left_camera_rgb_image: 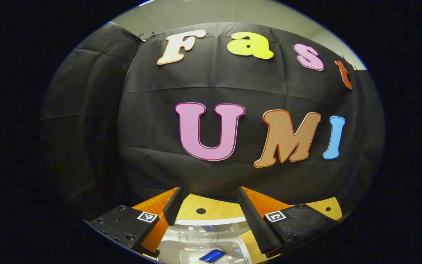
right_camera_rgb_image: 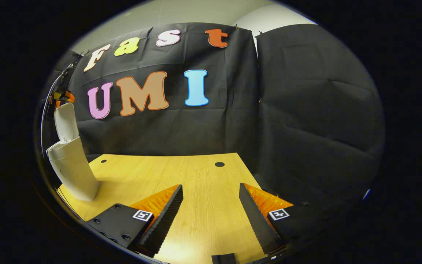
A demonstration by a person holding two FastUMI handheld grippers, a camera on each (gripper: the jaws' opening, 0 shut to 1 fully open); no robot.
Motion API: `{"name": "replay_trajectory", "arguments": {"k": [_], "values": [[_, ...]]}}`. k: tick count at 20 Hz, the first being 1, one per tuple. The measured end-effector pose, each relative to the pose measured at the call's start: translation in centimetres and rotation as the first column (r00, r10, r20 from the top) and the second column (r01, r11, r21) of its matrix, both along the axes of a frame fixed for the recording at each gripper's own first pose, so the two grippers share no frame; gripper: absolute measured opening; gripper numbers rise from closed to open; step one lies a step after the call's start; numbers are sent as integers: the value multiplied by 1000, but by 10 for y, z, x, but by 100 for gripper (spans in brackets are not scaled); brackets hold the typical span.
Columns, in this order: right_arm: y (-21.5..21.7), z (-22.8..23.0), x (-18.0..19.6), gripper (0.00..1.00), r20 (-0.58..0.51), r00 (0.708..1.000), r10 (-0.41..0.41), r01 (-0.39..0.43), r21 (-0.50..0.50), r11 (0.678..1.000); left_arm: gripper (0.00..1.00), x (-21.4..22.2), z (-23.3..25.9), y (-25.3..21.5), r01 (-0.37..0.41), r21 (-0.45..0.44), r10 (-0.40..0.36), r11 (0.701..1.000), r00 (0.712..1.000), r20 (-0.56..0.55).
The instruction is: Press the lid of the desktop garbage bin to open it, pick up the crumpled paper on the desktop and throw it into the bin, then pick up the pop can on the desktop and drop it into the bin, and finally close the garbage bin lid.
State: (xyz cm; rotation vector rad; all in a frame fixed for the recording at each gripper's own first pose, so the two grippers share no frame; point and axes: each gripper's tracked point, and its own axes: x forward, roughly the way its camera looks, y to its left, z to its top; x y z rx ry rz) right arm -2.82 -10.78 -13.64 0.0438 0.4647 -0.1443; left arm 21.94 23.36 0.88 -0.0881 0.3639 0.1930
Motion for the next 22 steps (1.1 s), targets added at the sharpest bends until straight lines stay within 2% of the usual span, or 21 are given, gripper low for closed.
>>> {"name": "replay_trajectory", "arguments": {"k": [6, 12, 19, 22], "values": [[5, -5, 2, 99, -8, 999, 50, -50, -5, 999, 91, -36, 0, -8, 20, -37, -19, 999, 1000, 15], [11, -4, 11, 99, -3, 993, 120, -120, 6, 993, 91, -85, -16, -20, 30, -23, -30, 999, 999, 10], [17, -4, 20, 99, -3, 982, 191, -191, 4, 982, 92, -136, -60, -40, 44, -6, -44, 999, 998, -37], [19, -7, 21, 99, -5, 974, 225, -225, -6, 974, 93, -151, -85, -45, 40, -33, -42, 999, 996, -76]]}}
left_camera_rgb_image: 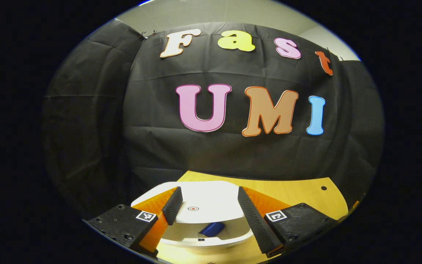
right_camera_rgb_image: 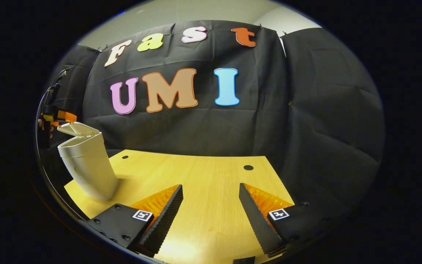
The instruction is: Press the lid of the desktop garbage bin to open it, pick up the crumpled paper on the desktop and throw it into the bin, then pick up the pop can on the desktop and drop it into the bin, and finally close the garbage bin lid.
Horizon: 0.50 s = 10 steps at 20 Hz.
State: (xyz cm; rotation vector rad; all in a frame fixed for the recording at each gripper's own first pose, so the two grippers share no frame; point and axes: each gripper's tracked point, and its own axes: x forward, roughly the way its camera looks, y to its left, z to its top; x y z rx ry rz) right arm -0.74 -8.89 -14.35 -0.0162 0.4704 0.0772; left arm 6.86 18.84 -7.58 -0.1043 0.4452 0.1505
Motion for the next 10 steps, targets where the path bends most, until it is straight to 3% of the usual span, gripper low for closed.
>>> {"name": "replay_trajectory", "arguments": {"k": [6, 10], "values": [[6, -1, 0, 99, 7, 999, 46, -46, -12, 999, 93, -20, -46, -6, 4, -2, -4, 1000, 997, -81], [7, -4, 1, 99, -6, 998, 59, -59, -9, 998, 93, -27, -57, -13, 69, 77, -62, 995, 994, -87]]}}
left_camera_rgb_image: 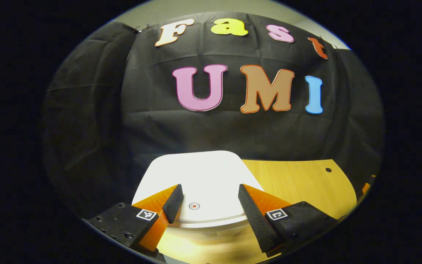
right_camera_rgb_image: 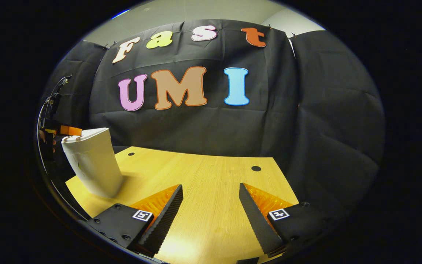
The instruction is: Press the lid of the desktop garbage bin to open it, pick up the crumpled paper on the desktop and throw it into the bin, then pick up the pop can on the desktop and drop it into the bin, and finally close the garbage bin lid.
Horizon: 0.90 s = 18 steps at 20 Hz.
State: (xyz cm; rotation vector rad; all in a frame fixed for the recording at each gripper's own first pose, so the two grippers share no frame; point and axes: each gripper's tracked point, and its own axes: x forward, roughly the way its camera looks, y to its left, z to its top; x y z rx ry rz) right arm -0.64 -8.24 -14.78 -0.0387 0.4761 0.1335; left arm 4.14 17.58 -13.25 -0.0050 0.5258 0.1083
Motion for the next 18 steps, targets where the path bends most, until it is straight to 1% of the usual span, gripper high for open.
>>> {"name": "replay_trajectory", "arguments": {"k": [1, 2, 3, 4, 5, 7, 8, 9, 10, 11, 12, 13, 16, 18], "values": [[1, -2, 0, 99, -8, 1000, 2, -1, 3, 1000, 93, 1, -4, 1, 28, 16, -28, 999, 999, -17], [3, -5, -1, 99, -12, 1000, 5, -5, 6, 1000, 94, 2, 1, -1, 35, -5, -35, 999, 999, 10], [5, -7, 0, 99, -8, 1000, 9, -9, 5, 1000, 93, -3, -1, -1, 23, -32, -23, 999, 1000, 0], [5, -7, 0, 99, -5, 1000, 21, -21, 5, 1000, 93, -4, 0, -1, 31, -36, -31, 999, 999, -4], [7, -7, 1, 99, -5, 999, 32, -32, 1, 999, 95, 0, 3, -1, 42, -25, -42, 999, 999, 33], [5, -2, 3, 99, 8, 999, 43, -43, -10, 999, 92, 5, 5, 0, 53, -6, -52, 999, 998, 33], [3, 3, 4, 99, 19, 999, 42, -42, -6, 999, 93, 5, 6, 5, 26, 19, -27, 999, 999, 37], [3, 8, 6, 99, 31, 999, 37, -37, 3, 999, 94, 7, 16, 9, 3, 33, -6, 999, 998, 69], [0, 14, 5, 99, 46, 999, 24, -25, 17, 1000, 93, 12, 30, 7, -11, 32, 6, 999, 992, 128], [-3, 21, 4, 99, 64, 998, 12, -14, 34, 999, 93, 16, 45, -5, 3, 16, -6, 1000, 983, 184], [-6, 29, 5, 99, 84, 996, -2, -2, 50, 999, 95, 20, 57, -17, 17, 12, -19, 1000, 974, 225], [-9, 39, 7, 99, 107, 994, -14, 7, 63, 998, 92, 22, 65, -30, 41, 15, -43, 999, 967, 253], [-16, 66, 14, 98, 176, 983, -55, 40, 87, 995, 92, 21, 80, -71, 106, 25, -108, 994, 938, 329], [-20, 80, 15, 98, 211, 974, -78, 57, 104, 993, 92, 15, 88, -107, 164, 11, -156, 986, 914, 375]]}}
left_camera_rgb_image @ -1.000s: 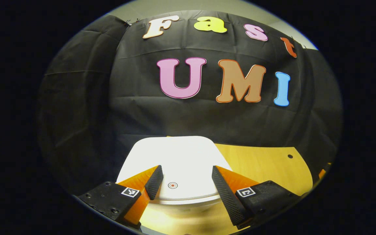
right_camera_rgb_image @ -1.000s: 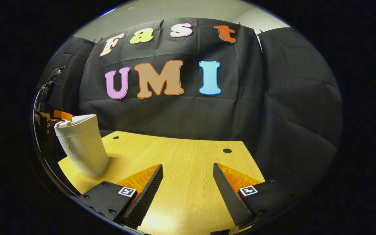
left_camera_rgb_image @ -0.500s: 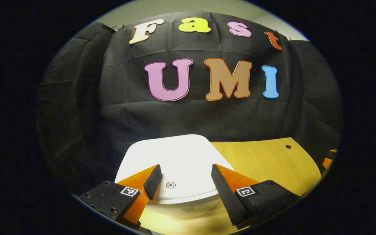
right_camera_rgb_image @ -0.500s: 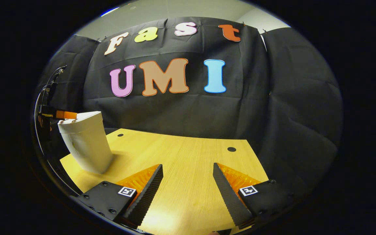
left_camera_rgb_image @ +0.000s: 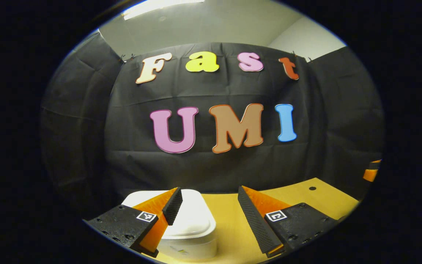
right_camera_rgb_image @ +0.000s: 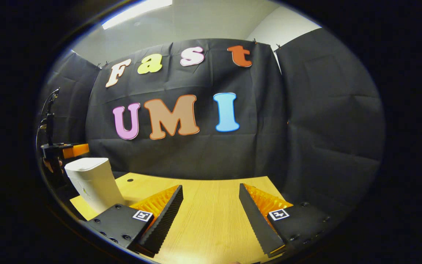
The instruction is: Press the lid of the desktop garbage bin to open it, pick up the crumpled paper on the desktop and throw it into the bin, then pick up the pop can on the desktop and drop it into the bin, and finally close the garbage bin lid.
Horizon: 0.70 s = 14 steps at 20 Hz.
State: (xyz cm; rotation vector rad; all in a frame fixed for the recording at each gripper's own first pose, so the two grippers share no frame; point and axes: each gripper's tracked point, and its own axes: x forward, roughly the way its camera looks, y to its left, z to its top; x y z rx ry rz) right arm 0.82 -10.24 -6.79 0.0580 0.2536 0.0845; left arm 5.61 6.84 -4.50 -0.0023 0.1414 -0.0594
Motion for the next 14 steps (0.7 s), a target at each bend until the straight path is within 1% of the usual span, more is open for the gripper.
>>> {"name": "replay_trajectory", "arguments": {"k": [3, 4, 5, 6, 7, 8, 10, 11, 12, 14], "values": [[-4, 16, -2, 99, 52, 998, -36, 34, 32, 999, 92, -14, 8, -58, 90, -52, -86, 995, 994, 71], [-7, 20, -3, 98, 73, 996, -51, 48, 41, 998, 93, -20, 10, -73, 111, -68, -105, 991, 990, 93], [-8, 23, -4, 98, 86, 994, -60, 56, 47, 997, 91, -25, 13, -87, 133, -83, -124, 988, 986, 111], [-7, 25, -5, 98, 95, 993, -63, 58, 47, 997, 90, -30, 14, -101, 153, -99, -141, 983, 983, 122], [-6, 26, -7, 97, 97, 994, -59, 55, 42, 998, 93, -34, 14, -115, 181, -117, -166, 977, 978, 126], [-7, 25, -8, 98, 98, 994, -56, 53, 31, 998, 90, -38, 13, -127, 208, -134, -193, 969, 974, 120], [-7, 24, -7, 98, 93, 995, -47, 45, 16, 999, 90, -40, 10, -139, 237, -153, -224, 959, 970, 99], [-5, 26, -7, 98, 97, 994, -43, 42, 13, 999, 94, -41, 8, -143, 244, -161, -232, 956, 969, 90], [-7, 27, -7, 97, 97, 994, -44, 43, 8, 999, 92, -39, 7, -146, 249, -165, -238, 954, 968, 79], [-10, 29, -8, 98, 104, 993, -53, 53, 0, 999, 92, -38, 6, -146, 248, -174, -239, 953, 968, 74]]}}
